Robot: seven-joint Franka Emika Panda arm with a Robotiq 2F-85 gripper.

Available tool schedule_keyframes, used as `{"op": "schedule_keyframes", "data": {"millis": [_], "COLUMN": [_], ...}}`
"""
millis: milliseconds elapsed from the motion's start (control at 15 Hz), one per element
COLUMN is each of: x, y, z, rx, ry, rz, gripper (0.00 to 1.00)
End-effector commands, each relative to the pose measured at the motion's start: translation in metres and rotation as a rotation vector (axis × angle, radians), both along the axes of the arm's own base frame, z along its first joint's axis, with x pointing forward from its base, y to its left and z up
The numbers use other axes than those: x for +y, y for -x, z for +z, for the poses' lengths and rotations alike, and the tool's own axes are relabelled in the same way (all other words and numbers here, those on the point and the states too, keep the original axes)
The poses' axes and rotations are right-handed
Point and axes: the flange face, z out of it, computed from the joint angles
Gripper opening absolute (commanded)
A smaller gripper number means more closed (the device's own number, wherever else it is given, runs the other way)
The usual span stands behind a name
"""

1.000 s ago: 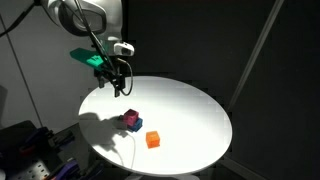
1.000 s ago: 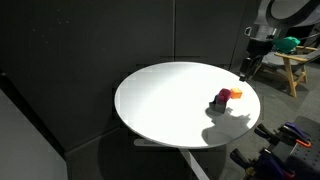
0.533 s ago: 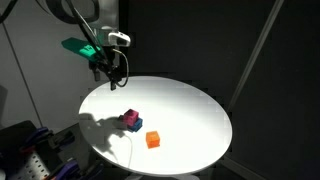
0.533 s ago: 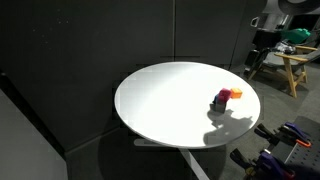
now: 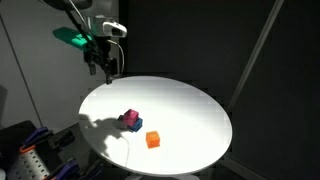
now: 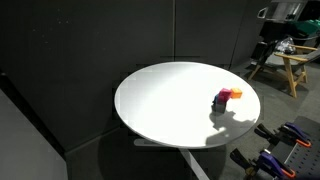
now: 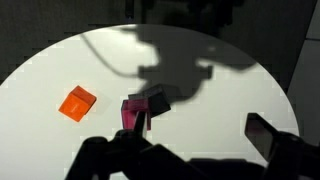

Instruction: Put the orange block on the table

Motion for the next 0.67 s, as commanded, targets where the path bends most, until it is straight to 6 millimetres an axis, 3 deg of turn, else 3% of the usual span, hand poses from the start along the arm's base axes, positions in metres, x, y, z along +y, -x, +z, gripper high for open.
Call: {"op": "schedule_keyframes", "data": {"millis": [0, 400, 600], "x": [-0.001, -0.003, -0.002], "y": [0.012, 0.026, 0.023], "z": [0.019, 0.042, 0.037], "rx": [0.001, -0.012, -0.013], "ry": [-0.019, -0.023, -0.015], "rz": [-0.031, -0.054, -0.037], "gripper": [1.0, 1.0, 1.0]}}
